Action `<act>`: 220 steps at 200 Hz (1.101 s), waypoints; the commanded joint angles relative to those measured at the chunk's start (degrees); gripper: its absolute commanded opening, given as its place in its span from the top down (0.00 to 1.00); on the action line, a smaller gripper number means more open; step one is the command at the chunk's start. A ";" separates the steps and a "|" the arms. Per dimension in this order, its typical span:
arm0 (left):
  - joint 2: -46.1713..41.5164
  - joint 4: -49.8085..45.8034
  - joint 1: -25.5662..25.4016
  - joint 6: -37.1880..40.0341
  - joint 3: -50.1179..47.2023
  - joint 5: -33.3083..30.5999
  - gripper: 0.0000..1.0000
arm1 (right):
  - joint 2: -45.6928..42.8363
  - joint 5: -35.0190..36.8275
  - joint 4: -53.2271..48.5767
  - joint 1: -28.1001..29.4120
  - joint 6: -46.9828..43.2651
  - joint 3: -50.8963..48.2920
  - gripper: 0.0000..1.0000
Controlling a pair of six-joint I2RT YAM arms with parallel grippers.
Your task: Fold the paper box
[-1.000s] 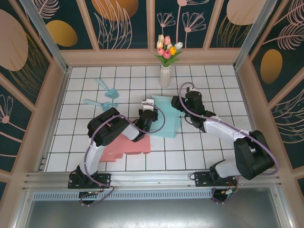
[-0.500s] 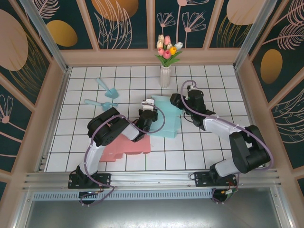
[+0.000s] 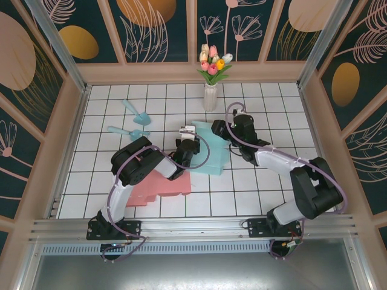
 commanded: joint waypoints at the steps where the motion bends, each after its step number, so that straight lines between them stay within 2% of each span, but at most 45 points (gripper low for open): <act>1: 0.18 2.59 0.14 -0.75 -0.30 -0.53 1.00 | -2.94 4.67 -4.36 1.62 -1.46 1.54 0.35; 45: 0.18 2.60 0.15 -0.71 -0.34 -0.52 1.00 | -2.35 7.71 -5.16 2.62 -1.66 3.07 0.35; 78: 0.05 2.60 0.14 -0.84 -0.49 -0.45 1.00 | -0.96 14.22 -4.85 2.62 -1.25 2.32 0.34; 105: 0.04 2.61 0.14 -0.74 -0.38 -0.41 1.00 | 0.41 13.04 -5.29 2.03 -1.19 1.56 0.34; 134: 0.18 2.65 0.16 -0.81 -0.39 -0.50 1.00 | 0.85 16.83 -7.54 1.37 -2.68 0.99 0.34; 220: 0.18 2.77 0.17 -0.85 -0.39 -0.58 1.00 | 4.45 21.20 -13.73 -0.04 -8.54 3.23 0.35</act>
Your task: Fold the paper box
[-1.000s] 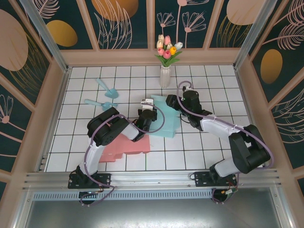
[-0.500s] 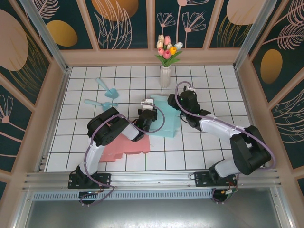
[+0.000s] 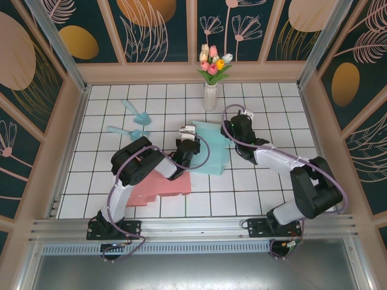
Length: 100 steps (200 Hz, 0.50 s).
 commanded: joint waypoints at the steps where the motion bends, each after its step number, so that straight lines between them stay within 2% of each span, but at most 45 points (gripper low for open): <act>1: 0.18 2.56 0.16 -0.89 -0.30 -0.64 1.00 | 2.83 2.47 -5.78 -0.07 -2.10 0.81 0.36; 24: 0.20 2.38 0.18 -0.78 -0.27 -0.50 1.00 | 2.83 4.42 -6.02 -0.05 -3.06 0.15 0.37; 59: 0.27 2.16 0.20 -0.65 -0.04 -0.54 1.00 | -0.87 -3.49 -3.66 -3.22 -4.96 -2.49 0.38; 100: 0.27 1.98 0.16 -0.65 0.08 -0.55 1.00 | -1.55 -2.92 -4.75 -4.22 -11.10 -3.08 0.44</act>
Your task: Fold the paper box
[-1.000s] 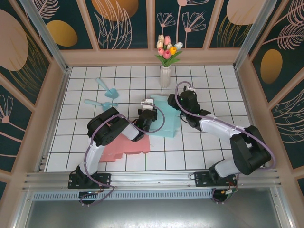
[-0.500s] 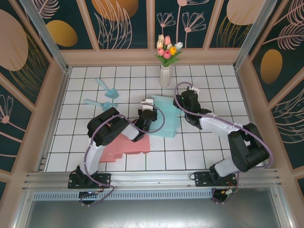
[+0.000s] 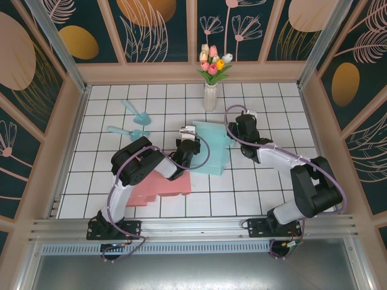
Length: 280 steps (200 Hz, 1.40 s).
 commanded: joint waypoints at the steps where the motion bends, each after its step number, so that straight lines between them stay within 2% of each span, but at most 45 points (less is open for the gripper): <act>1: 0.27 1.96 0.15 -0.61 0.04 -0.52 1.00 | -1.15 -1.32 -2.71 -0.40 -4.63 -1.55 0.44; 51: 0.20 2.05 0.14 -0.62 -0.06 -0.32 1.00 | 2.29 1.90 -2.59 0.50 -6.83 -0.84 0.42; 86: 0.21 2.19 0.18 -0.61 -0.10 -0.21 1.00 | 4.58 -2.64 2.27 3.12 -6.90 0.75 0.39; 132: 0.11 2.10 0.15 -0.61 -0.23 0.06 1.00 | 5.32 -1.95 6.68 3.58 -3.71 2.05 0.37; 178: 0.18 1.99 0.16 -0.61 -0.12 -0.33 1.00 | 3.36 2.75 0.86 3.59 -0.42 -0.33 0.35; 197: 0.25 1.95 0.21 -0.77 -0.09 -0.61 1.00 | 1.40 3.14 1.26 2.58 0.25 -3.87 0.35; 228: 0.16 2.05 0.15 -0.87 -0.18 -0.52 1.00 | -0.24 -0.18 2.09 -1.29 1.13 -7.44 0.35; 280: 0.05 1.86 0.14 -0.97 -0.18 -0.42 1.00 | 4.28 -1.83 3.80 -2.76 -0.81 -7.32 0.35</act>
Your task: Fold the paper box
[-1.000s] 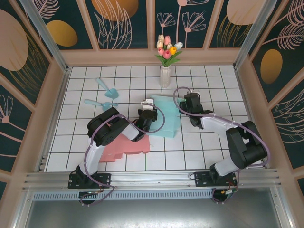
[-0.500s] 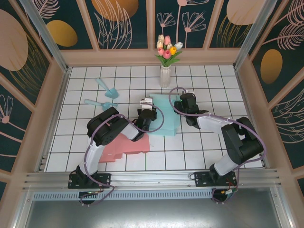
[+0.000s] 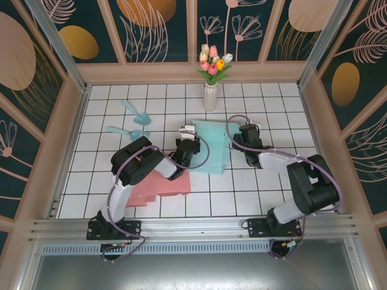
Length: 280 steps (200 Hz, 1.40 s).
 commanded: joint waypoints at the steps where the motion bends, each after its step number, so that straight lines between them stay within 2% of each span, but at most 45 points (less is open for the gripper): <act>1: 0.03 1.05 -0.02 -0.53 -0.18 -0.63 1.00 | 2.50 -2.21 2.32 -0.29 -0.32 -0.42 0.35; 82: 0.18 0.61 -0.04 -0.13 0.16 -0.10 1.00 | 4.59 -12.87 15.44 1.33 -2.77 -0.37 0.35; 157: 0.27 0.41 -0.06 -0.08 0.35 -0.35 1.00 | 6.16 -11.60 13.39 3.71 -3.00 1.33 0.35; 189: 0.23 -0.11 -0.06 -0.18 0.64 -0.46 1.00 | 1.68 -10.81 9.16 3.64 -5.85 0.19 0.34; 212: 0.36 -0.95 -0.06 -0.57 1.14 -0.74 1.00 | -1.40 -10.89 2.63 3.49 -11.41 0.55 0.34; 230: 0.44 -1.31 -0.05 -0.66 1.31 -1.23 1.00 | -4.23 -15.15 -1.36 3.25 -14.99 0.95 0.33; 280: 0.43 -0.75 -0.05 -0.63 1.14 -1.37 1.00 | -13.89 -14.50 -14.48 3.41 -21.64 5.55 0.31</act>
